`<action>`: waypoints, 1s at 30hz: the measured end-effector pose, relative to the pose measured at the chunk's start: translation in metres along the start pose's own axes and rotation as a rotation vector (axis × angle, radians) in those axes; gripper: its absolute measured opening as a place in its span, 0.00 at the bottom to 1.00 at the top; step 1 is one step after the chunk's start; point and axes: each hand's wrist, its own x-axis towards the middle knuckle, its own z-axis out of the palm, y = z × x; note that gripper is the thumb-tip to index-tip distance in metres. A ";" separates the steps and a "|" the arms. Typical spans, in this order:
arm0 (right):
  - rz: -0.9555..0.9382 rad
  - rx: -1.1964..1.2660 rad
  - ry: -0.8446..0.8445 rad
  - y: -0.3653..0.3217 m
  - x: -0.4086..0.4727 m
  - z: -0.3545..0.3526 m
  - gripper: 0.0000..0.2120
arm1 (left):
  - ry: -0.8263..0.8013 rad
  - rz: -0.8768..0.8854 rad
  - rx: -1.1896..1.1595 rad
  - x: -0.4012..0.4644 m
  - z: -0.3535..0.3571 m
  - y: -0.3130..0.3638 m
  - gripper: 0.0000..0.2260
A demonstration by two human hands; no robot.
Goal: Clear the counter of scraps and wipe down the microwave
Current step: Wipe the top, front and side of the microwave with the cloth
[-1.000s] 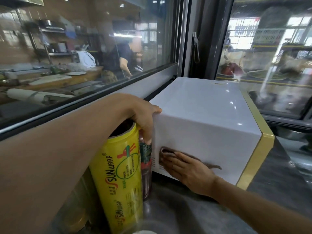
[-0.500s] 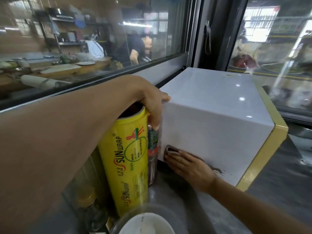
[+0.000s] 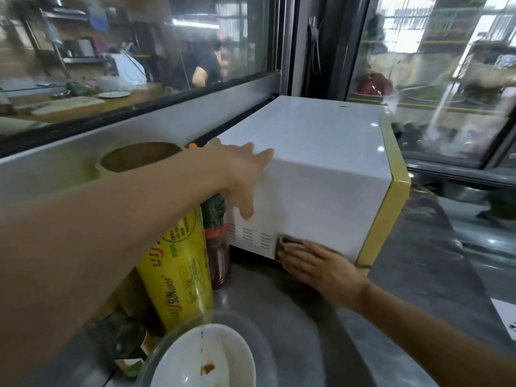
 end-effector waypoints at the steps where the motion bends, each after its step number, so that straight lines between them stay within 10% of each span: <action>1: -0.045 -0.013 -0.061 -0.004 -0.009 0.003 0.28 | 0.012 -0.004 0.002 -0.002 0.000 0.000 0.52; 12: 0.350 0.065 0.358 0.077 -0.058 -0.033 0.30 | 0.110 -0.040 -0.007 -0.003 0.016 0.007 0.52; 22: 0.048 -0.013 0.093 0.020 -0.082 0.017 0.32 | 0.185 -0.046 0.010 -0.005 0.020 0.008 0.51; 30: 0.507 0.125 0.473 0.041 -0.076 0.000 0.29 | 0.211 -0.076 0.008 -0.002 0.027 0.006 0.51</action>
